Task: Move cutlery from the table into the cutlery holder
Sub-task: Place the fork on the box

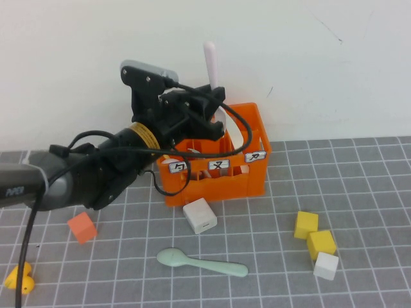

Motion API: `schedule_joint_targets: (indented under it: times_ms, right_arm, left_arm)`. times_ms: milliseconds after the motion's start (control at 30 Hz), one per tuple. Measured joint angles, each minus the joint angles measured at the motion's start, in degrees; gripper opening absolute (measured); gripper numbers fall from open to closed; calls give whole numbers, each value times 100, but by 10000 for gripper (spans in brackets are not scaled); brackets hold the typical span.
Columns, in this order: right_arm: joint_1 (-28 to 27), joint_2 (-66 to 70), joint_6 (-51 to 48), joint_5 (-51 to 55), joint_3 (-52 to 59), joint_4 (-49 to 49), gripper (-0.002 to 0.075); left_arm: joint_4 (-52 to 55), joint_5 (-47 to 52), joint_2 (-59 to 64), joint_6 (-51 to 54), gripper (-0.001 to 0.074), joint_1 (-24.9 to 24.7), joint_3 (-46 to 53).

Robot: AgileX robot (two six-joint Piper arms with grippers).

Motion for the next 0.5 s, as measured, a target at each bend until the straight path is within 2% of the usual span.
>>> schedule_joint_targets:
  times_ms: [200,500]
  right_arm:
    - [0,0,0,-56,78,0,-2]
    - [0,0,-14,-86,104,0,-2]
  left_arm:
    - [-446,-202,247,502,112,0,0]
    - [-577,-333,539,548,112,0,0]
